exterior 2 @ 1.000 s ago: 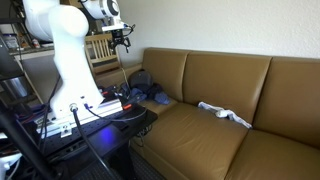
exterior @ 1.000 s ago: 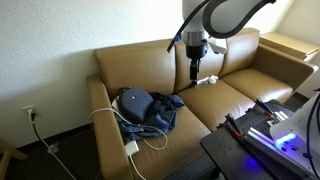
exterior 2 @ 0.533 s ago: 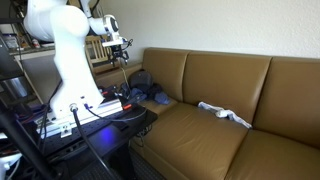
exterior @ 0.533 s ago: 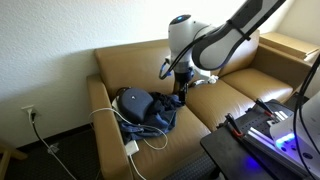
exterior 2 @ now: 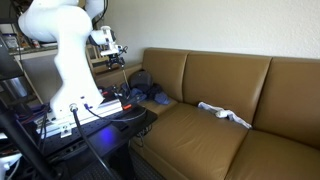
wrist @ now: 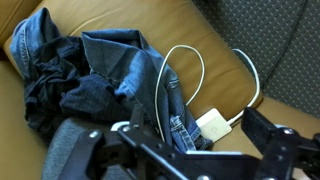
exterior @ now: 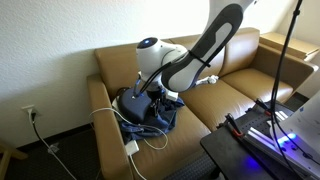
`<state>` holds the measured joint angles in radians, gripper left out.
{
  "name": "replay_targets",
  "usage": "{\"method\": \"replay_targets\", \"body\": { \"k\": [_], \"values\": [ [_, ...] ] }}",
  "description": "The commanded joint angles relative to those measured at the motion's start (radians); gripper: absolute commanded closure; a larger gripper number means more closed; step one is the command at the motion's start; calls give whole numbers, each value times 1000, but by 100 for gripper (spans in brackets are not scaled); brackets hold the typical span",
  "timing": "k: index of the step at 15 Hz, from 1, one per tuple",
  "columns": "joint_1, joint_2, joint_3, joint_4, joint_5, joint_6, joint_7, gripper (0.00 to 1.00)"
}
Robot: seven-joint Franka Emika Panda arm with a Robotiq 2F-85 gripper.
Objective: Move the cable to the center of the couch
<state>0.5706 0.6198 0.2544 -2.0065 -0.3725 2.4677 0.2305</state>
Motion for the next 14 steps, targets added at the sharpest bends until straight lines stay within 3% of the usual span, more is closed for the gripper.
{"method": "replay_targets", "body": {
  "k": [1,3,5,9,14],
  "values": [
    [18,8,-18,15,22,-1,-16,0],
    [18,10,-27,14,15,-37,-26,0],
    [46,77,-72,51,0,50,61,0],
    [178,248,-199,220,-16,224,228,0],
    [391,459,-397,517,13,264,336,0]
  ]
}}
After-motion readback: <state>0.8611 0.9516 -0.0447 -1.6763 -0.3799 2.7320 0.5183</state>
